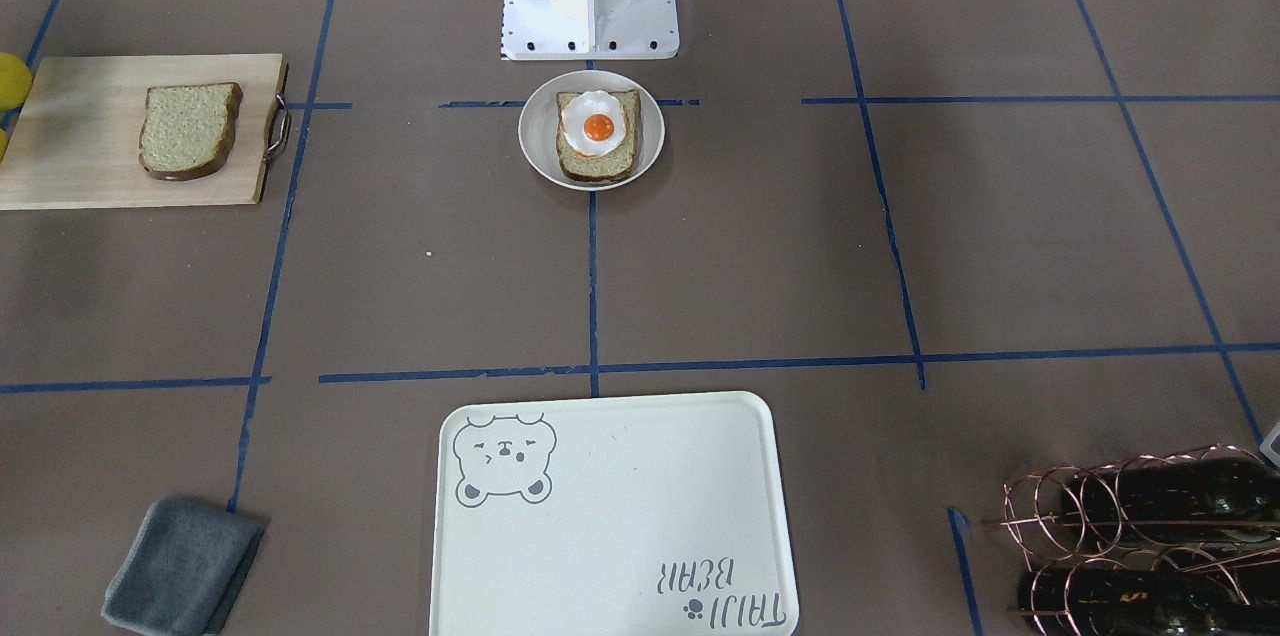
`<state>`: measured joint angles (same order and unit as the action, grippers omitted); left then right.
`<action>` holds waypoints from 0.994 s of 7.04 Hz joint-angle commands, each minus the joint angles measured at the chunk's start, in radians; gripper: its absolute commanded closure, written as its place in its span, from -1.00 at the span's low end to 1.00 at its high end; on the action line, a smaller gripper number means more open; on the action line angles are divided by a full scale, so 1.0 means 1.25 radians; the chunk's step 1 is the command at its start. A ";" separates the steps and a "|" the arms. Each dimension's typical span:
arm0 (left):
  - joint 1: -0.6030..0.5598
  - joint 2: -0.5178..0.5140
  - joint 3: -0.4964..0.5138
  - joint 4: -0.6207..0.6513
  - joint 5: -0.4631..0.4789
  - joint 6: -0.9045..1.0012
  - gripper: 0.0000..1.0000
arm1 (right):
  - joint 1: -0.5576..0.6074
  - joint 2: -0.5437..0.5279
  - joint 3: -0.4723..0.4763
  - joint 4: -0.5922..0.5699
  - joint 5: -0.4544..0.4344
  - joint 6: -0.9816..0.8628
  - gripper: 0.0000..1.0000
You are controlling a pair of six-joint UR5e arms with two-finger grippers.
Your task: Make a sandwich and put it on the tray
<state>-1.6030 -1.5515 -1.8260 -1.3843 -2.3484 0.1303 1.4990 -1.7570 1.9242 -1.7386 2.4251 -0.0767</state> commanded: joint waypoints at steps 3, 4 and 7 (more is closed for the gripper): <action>0.033 0.010 -0.030 0.014 -0.010 -0.001 -1.00 | 0.000 -0.009 0.029 -0.006 0.026 0.002 -1.00; 0.042 0.010 -0.013 0.010 0.001 0.010 -1.00 | -0.015 -0.011 0.027 0.000 0.067 0.001 -1.00; 0.088 0.013 -0.003 -0.036 -0.070 0.007 -1.00 | -0.091 -0.036 0.063 0.024 0.081 0.044 -1.00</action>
<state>-1.5338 -1.5366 -1.8364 -1.3976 -2.4083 0.1415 1.4453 -1.7948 1.9747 -1.7156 2.5143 -0.0603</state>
